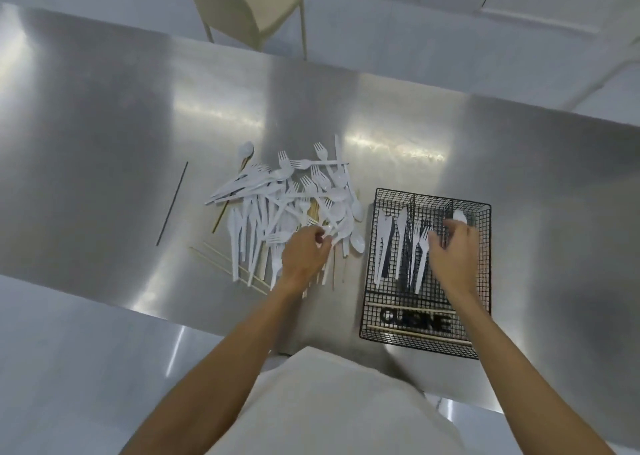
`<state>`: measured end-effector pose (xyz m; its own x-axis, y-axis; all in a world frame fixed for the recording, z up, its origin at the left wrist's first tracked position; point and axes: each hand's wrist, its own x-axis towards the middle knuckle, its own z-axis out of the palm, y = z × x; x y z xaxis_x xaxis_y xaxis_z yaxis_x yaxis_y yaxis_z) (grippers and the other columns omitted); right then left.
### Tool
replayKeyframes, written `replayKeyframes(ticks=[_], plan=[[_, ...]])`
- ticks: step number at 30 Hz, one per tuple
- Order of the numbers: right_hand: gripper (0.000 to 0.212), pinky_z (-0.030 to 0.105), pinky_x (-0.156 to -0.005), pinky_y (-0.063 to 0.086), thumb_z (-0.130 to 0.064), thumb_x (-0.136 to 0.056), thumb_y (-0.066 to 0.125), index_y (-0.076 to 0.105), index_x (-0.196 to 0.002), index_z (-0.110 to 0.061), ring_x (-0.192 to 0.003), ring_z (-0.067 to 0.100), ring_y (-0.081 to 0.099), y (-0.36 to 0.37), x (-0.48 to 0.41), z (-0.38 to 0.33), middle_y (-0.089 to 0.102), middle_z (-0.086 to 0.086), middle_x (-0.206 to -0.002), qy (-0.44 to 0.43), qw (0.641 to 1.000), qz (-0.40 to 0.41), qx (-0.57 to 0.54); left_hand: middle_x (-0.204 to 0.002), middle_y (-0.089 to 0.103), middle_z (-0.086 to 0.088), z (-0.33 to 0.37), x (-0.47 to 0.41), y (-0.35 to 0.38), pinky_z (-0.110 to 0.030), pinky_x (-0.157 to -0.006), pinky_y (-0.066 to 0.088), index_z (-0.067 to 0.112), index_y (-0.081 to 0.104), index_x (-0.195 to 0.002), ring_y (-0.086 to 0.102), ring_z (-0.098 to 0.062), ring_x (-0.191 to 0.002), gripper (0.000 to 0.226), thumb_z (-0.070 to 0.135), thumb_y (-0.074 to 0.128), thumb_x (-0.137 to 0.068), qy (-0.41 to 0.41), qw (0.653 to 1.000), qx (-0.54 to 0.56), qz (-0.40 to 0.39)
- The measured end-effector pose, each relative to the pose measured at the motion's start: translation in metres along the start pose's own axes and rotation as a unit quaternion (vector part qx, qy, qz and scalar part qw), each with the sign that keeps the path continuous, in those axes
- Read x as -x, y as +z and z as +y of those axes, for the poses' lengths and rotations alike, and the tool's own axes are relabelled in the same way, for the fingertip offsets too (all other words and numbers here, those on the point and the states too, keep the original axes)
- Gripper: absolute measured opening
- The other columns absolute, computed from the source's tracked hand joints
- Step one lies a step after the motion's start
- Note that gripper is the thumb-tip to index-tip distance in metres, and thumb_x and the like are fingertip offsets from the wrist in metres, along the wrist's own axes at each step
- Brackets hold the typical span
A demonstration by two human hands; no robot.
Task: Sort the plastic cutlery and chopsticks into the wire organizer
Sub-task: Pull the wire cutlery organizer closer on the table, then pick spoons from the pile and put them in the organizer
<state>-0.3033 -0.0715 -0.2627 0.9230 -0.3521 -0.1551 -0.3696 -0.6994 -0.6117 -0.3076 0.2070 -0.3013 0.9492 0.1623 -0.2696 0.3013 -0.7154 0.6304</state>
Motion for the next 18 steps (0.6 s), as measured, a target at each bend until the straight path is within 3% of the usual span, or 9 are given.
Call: replayKeyframes(ticks=[3, 5, 10, 14, 18], plan=[[0.034, 0.029, -0.09, 0.047, -0.027, -0.099, 0.062, 0.06, -0.127, -0.008, -0.107, 0.018, 0.058, 0.03, 0.004, -0.038, 0.059, 0.007, -0.122, -0.028, 0.999, -0.02, -0.009, -0.107, 0.069, 0.001, -0.005, -0.021, -0.009, -0.035, -0.083, 0.053, 0.015, 0.066, -0.118, 0.063, -0.016, -0.1, 0.035, 0.039, 0.061, -0.093, 0.004, 1.0, -0.012, -0.017], [0.025, 0.031, -0.081, 0.054, -0.023, -0.098, 0.063, 0.064, -0.118, -0.009, -0.094, 0.017, 0.063, 0.048, 0.009, -0.058, 0.065, 0.003, -0.106, -0.02, 0.999, -0.03, -0.03, -0.104, 0.067, 0.002, -0.003, -0.032, -0.011, -0.035, -0.078, 0.052, 0.015, 0.065, -0.116, 0.063, -0.018, -0.095, 0.037, 0.041, 0.064, -0.09, -0.005, 0.999, -0.02, -0.038], [0.009, 0.027, -0.069, 0.06, -0.02, -0.094, 0.068, 0.071, -0.096, -0.012, -0.073, 0.009, 0.067, 0.1, 0.039, -0.089, 0.069, -0.003, -0.082, 0.041, 0.993, -0.102, -0.04, -0.08, 0.061, 0.007, 0.004, -0.046, -0.008, -0.031, -0.06, 0.041, 0.022, 0.059, -0.088, 0.06, -0.019, -0.075, 0.023, 0.041, 0.069, -0.081, -0.004, 0.996, -0.049, -0.079], [0.018, 0.008, -0.05, 0.04, -0.019, -0.092, 0.07, 0.07, -0.074, -0.015, -0.061, 0.0, 0.059, 0.137, 0.062, -0.099, 0.065, -0.007, -0.067, 0.085, 0.99, -0.111, -0.029, -0.076, 0.061, 0.005, 0.0, -0.05, -0.006, -0.031, -0.059, 0.041, 0.018, 0.061, -0.083, 0.059, -0.019, -0.071, 0.02, 0.036, 0.07, -0.081, 0.007, 0.992, -0.079, -0.096], [0.026, 0.013, -0.044, 0.031, -0.033, -0.094, 0.069, 0.064, -0.075, -0.015, -0.058, 0.005, 0.056, 0.152, 0.067, -0.107, 0.059, -0.009, -0.064, 0.133, 0.988, -0.076, -0.016, -0.064, 0.054, 0.006, -0.001, -0.053, -0.011, -0.029, -0.053, 0.041, 0.018, 0.057, -0.07, 0.059, -0.02, -0.064, 0.021, 0.031, 0.068, -0.082, 0.008, 0.988, -0.097, -0.116]])
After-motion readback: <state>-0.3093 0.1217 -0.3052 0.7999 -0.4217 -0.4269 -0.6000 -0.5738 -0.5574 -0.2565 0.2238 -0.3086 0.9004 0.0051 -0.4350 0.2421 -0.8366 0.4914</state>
